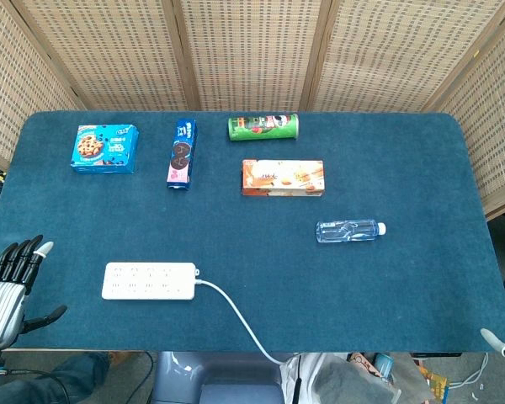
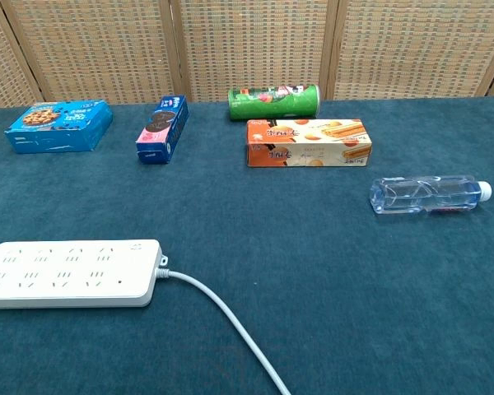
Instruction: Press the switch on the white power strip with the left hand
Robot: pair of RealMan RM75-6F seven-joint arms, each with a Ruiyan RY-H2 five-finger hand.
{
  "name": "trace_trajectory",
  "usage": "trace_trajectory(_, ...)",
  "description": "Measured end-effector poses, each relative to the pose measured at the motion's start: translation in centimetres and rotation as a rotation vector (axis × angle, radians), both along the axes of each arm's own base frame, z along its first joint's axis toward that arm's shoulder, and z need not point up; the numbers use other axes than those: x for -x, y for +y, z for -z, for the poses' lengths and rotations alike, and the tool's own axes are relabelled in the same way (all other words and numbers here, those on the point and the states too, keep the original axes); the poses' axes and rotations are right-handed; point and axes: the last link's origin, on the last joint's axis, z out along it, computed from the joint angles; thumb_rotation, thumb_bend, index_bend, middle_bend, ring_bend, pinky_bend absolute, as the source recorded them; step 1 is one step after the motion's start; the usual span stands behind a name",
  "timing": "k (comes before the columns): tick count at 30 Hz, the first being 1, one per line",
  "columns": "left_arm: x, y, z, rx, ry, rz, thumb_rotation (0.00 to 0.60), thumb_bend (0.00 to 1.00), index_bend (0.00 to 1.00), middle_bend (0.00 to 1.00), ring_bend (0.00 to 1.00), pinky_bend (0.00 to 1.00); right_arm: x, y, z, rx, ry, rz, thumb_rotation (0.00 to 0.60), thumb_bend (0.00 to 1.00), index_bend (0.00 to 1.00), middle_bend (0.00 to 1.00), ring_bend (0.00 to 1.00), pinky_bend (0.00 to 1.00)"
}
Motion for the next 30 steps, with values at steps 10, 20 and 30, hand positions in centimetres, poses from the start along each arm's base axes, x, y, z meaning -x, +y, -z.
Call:
trace_trajectory(10, 0.0, 0.3, 0.5, 0.008, -0.022, -0.049, 0.600, 0.01, 0.00, 0.94, 0.83, 0.77, -0.1, 0.0, 0.0, 0.002, -0.004, -0.003, 0.600, 0.00, 0.06, 0.02, 0.00, 0.00)
trace_trajectory(20, -1.0, 1.4, 4.4, 0.087, -0.020, -0.011, 0.600, 1.00, 0.16, 1.00, 1.00, 1.00, 0.1, -0.1, -0.2, 0.003, -0.013, 0.007, 0.600, 0.00, 0.06, 0.02, 0.00, 0.00)
trace_trajectory(30, -2.8, 3.2, 9.6, 0.322, -0.025, -0.012, 0.600, 1.00, 0.17, 1.00, 1.00, 1.00, 0.4, -0.4, -0.4, -0.002, -0.023, 0.016, 0.600, 0.00, 0.06, 0.02, 0.00, 0.00)
